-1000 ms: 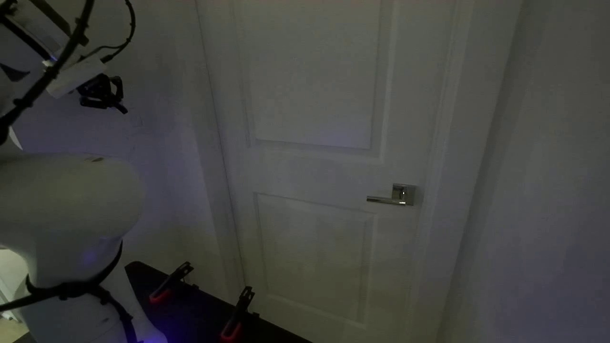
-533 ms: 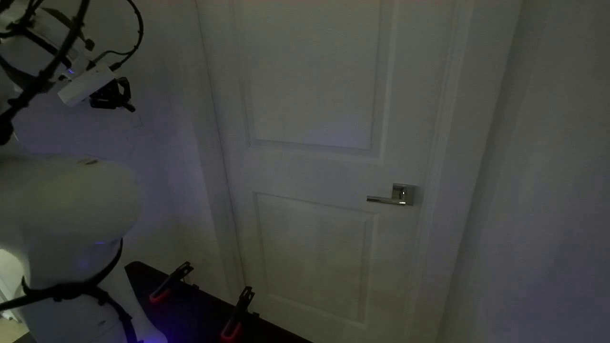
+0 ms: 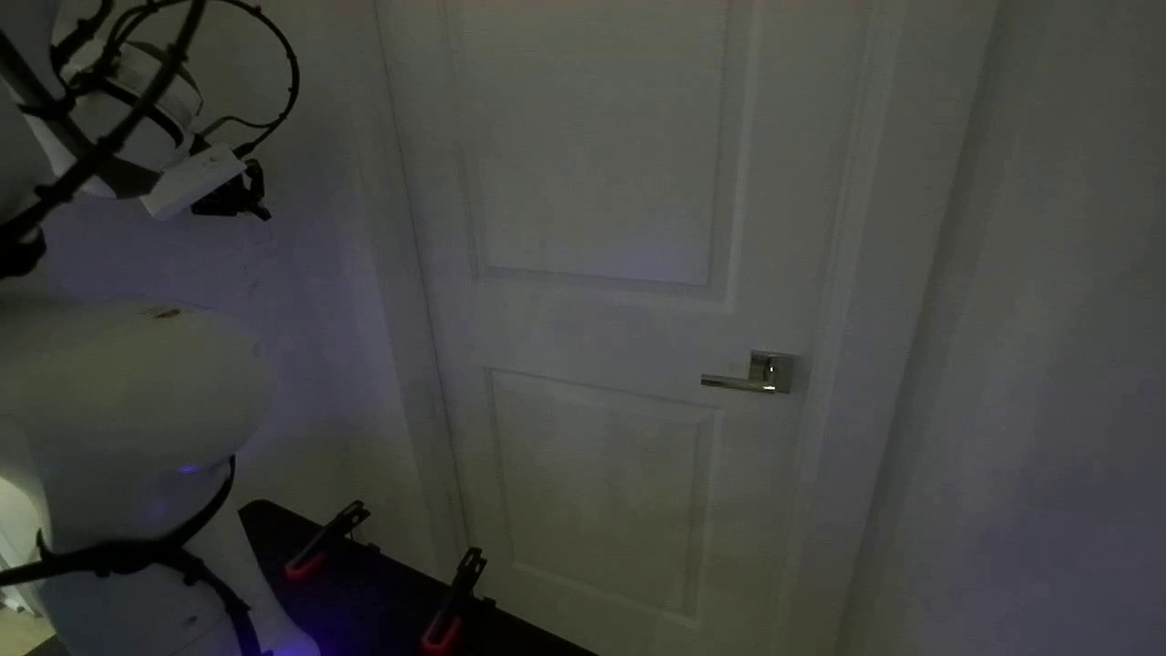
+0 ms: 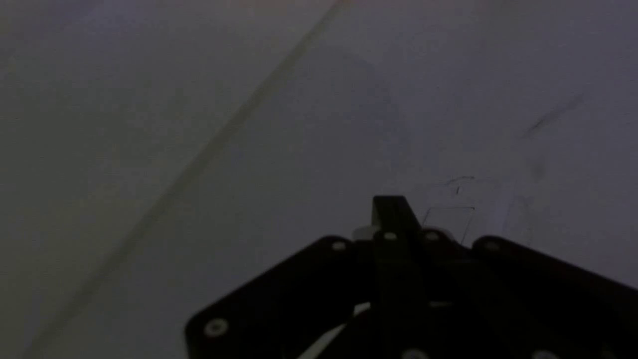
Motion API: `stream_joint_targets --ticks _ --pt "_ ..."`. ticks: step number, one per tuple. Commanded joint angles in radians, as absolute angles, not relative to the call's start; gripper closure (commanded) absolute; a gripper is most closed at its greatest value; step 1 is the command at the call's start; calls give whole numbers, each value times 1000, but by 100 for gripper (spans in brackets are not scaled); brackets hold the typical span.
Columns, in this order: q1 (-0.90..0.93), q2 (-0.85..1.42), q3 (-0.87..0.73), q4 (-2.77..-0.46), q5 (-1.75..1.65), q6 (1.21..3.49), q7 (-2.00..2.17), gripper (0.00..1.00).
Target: Switch the light on then off again.
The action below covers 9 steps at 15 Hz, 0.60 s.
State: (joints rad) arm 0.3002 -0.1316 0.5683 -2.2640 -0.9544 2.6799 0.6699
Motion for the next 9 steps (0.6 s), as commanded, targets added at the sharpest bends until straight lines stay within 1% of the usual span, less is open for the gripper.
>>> stream_joint_targets --ticks 1,9 --pt "284 -58 579 -2196 -1052 2696 749 100" --pt "309 70 574 -2081 -1205 2682 843 100"
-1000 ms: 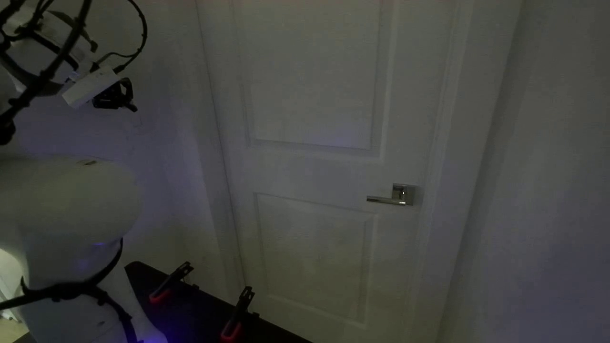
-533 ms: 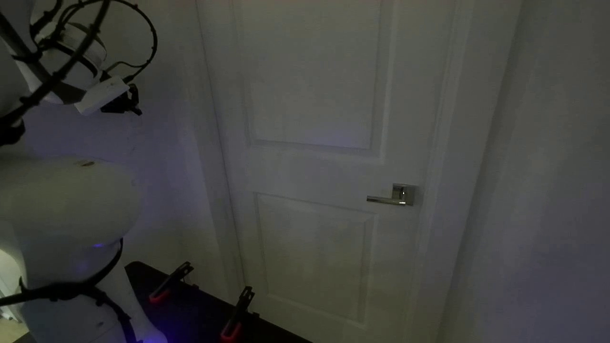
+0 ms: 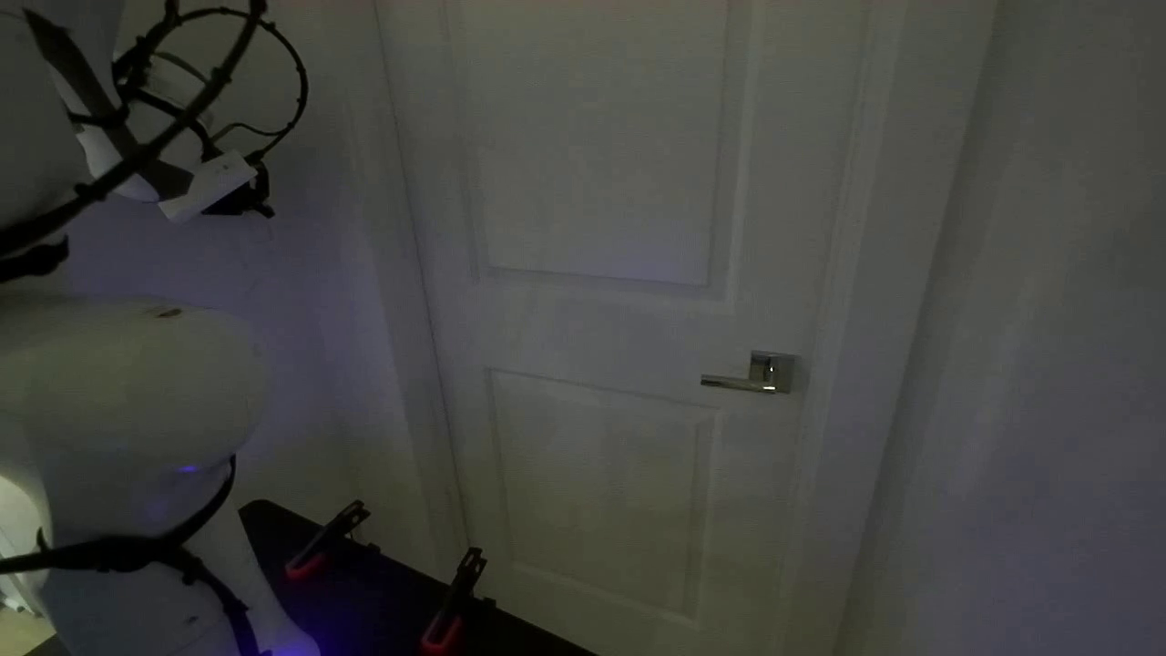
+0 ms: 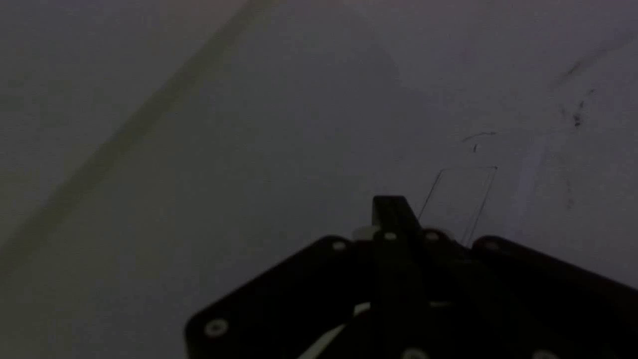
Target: Switch the light on then off again.
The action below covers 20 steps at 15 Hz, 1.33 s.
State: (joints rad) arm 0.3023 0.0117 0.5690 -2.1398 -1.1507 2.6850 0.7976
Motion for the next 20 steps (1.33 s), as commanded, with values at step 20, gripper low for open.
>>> stream_joint_targets --ticks 20 --pt "260 73 489 -2109 -1389 3048 1225 100"
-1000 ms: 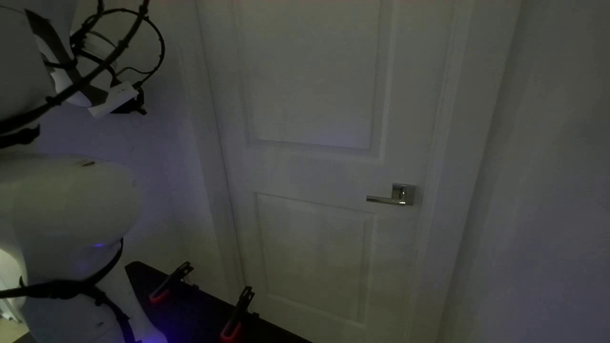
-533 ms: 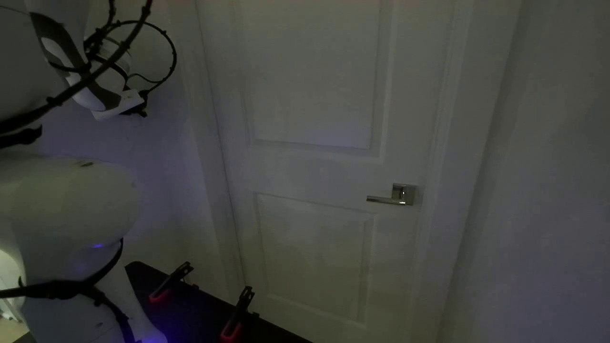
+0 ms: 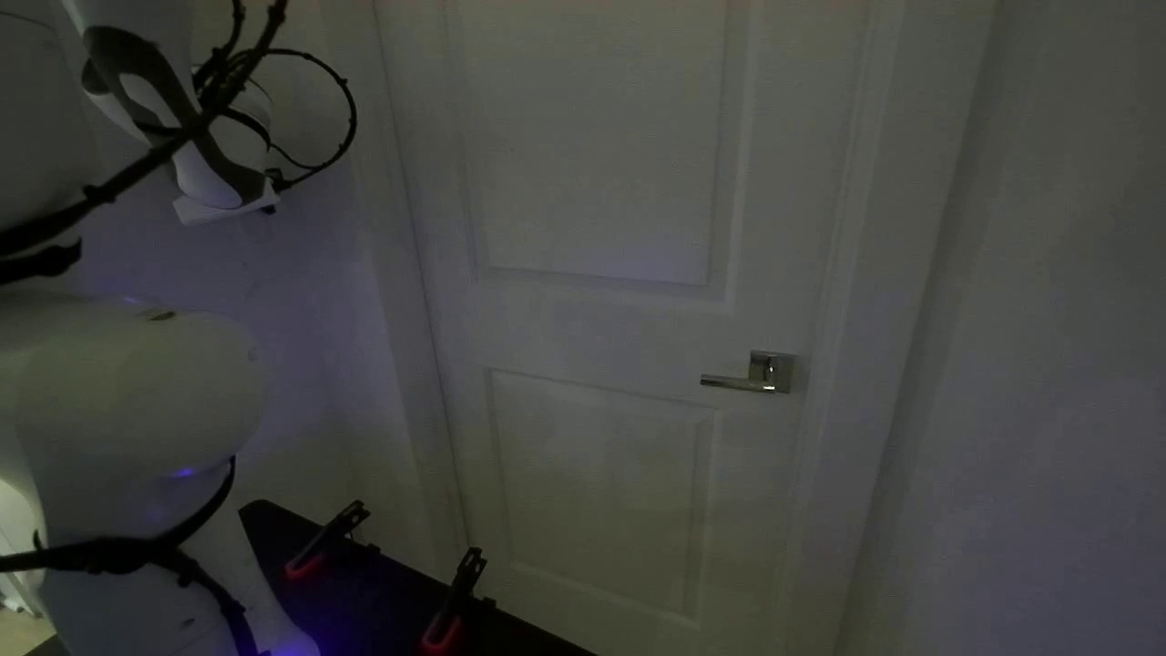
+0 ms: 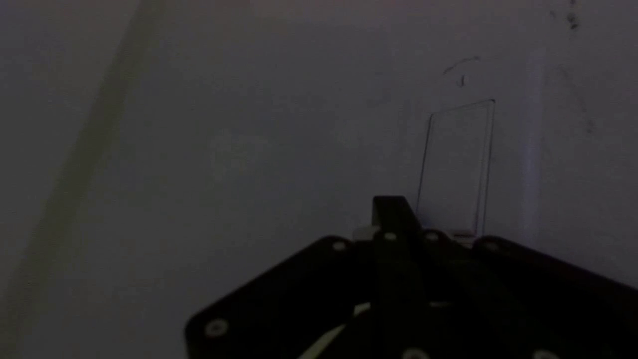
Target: Switch the light on then off again.
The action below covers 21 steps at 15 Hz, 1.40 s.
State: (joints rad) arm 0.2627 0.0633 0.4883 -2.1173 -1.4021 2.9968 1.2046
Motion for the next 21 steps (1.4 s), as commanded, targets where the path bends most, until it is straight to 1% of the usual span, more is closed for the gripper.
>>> stream_joint_targets --ticks 1,4,9,21 --pt "258 81 489 -2114 -1366 3057 1205 100" --pt "250 105 497 -2143 -1244 3079 1117 100" --pt "241 97 500 -2167 -1134 3108 1024 100" --pt "182 95 508 -2221 -1075 3318 971 100"
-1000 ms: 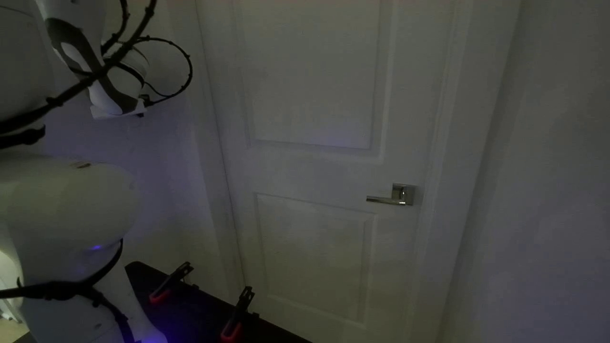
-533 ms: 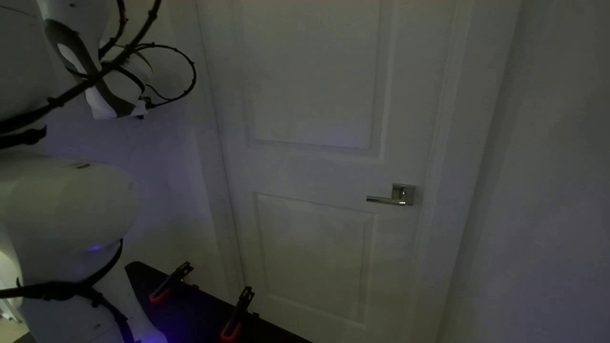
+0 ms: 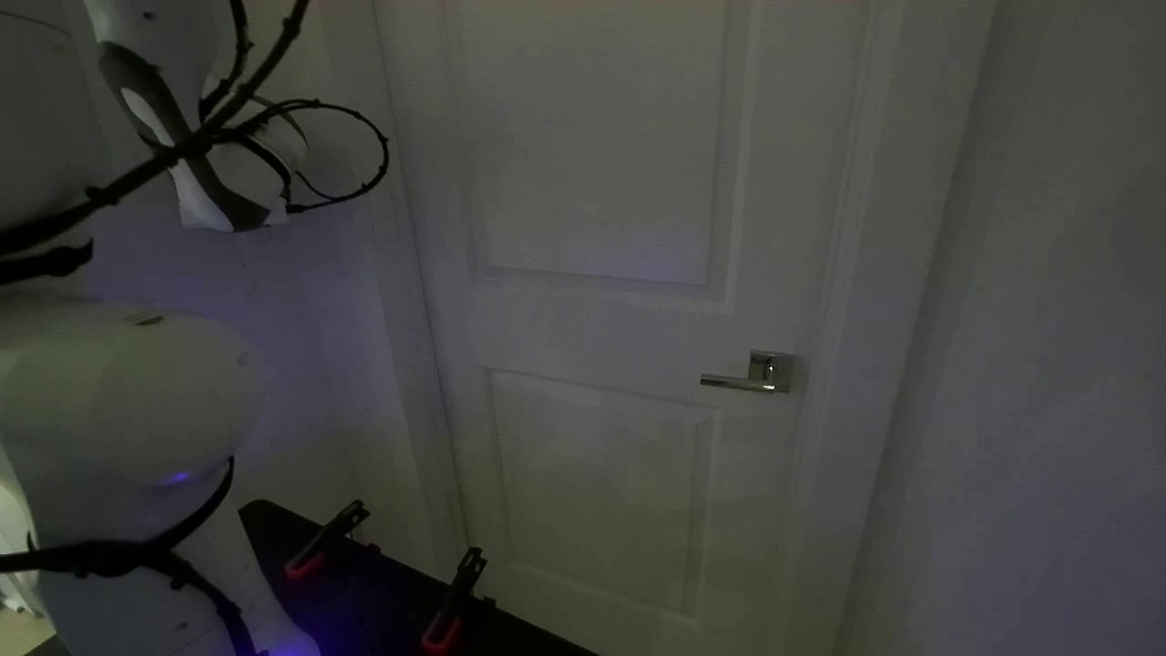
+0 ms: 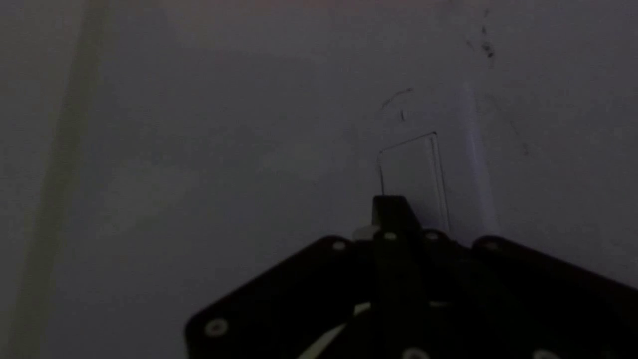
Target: Switch the light on then off again.
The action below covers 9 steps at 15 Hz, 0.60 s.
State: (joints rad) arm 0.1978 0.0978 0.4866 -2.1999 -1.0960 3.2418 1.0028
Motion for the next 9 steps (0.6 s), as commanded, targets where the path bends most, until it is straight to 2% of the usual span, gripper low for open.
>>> stream_joint_targets --ticks 1,2,3,5,6,8,9 --pt "177 95 512 -2227 -1079 3326 975 100" --pt "173 92 513 -2231 -1086 3336 980 100" --pt "243 79 451 -2263 -933 3350 839 100" --pt "266 82 448 -2284 -812 3351 727 100" --pt "210 87 507 -2265 -912 3304 816 100" --pt "200 105 558 -2275 -900 3229 761 100" --pt "305 90 491 -2303 -737 3157 604 100"
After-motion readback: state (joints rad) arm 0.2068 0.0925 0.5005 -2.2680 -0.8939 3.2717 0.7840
